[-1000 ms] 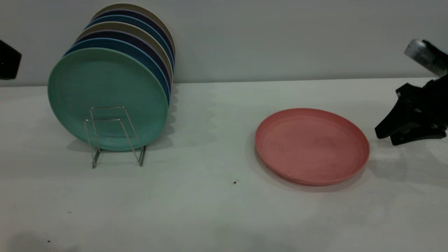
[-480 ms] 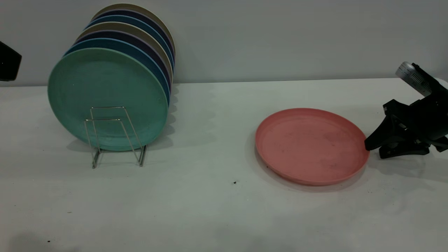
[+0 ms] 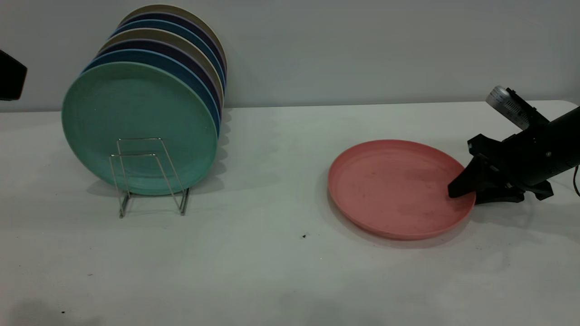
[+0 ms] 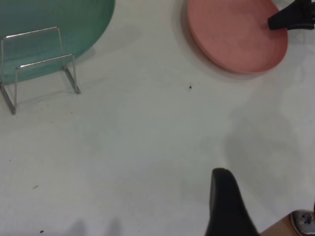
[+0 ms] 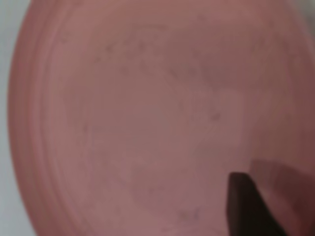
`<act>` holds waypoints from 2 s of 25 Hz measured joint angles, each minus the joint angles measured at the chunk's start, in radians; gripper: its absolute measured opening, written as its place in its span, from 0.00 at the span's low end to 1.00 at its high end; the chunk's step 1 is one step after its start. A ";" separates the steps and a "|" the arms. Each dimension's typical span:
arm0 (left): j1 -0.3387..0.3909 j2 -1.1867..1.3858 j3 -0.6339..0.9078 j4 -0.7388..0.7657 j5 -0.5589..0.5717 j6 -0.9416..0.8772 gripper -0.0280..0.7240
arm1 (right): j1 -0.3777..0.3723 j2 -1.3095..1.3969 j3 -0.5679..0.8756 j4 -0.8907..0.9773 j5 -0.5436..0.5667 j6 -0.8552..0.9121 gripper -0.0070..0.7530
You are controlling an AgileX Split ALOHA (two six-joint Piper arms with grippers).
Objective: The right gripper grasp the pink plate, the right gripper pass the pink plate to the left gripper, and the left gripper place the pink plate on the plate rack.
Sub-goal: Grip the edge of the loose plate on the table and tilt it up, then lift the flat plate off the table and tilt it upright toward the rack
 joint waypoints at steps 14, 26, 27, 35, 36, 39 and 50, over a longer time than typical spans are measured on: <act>0.000 0.000 0.000 -0.001 0.008 -0.041 0.64 | -0.002 -0.010 0.000 -0.023 0.148 0.000 0.03; 0.000 0.223 0.000 -0.161 0.003 0.071 0.64 | 0.013 -0.073 0.000 -0.092 0.270 -0.041 0.03; 0.000 0.256 0.000 -0.204 0.000 0.111 0.64 | 0.021 -0.073 0.000 -0.092 0.278 -0.045 0.03; 0.000 0.545 -0.002 -0.632 -0.005 0.513 0.64 | 0.124 -0.073 0.000 -0.058 0.322 -0.086 0.03; 0.000 0.569 -0.004 -0.665 -0.005 0.543 0.64 | 0.136 -0.073 0.000 -0.044 0.334 -0.092 0.03; 0.000 0.638 -0.011 -0.727 0.000 0.600 0.64 | 0.173 -0.082 0.000 -0.009 0.364 -0.105 0.03; 0.000 0.683 -0.011 -0.771 0.000 0.641 0.64 | 0.337 -0.088 0.000 0.070 0.372 -0.135 0.03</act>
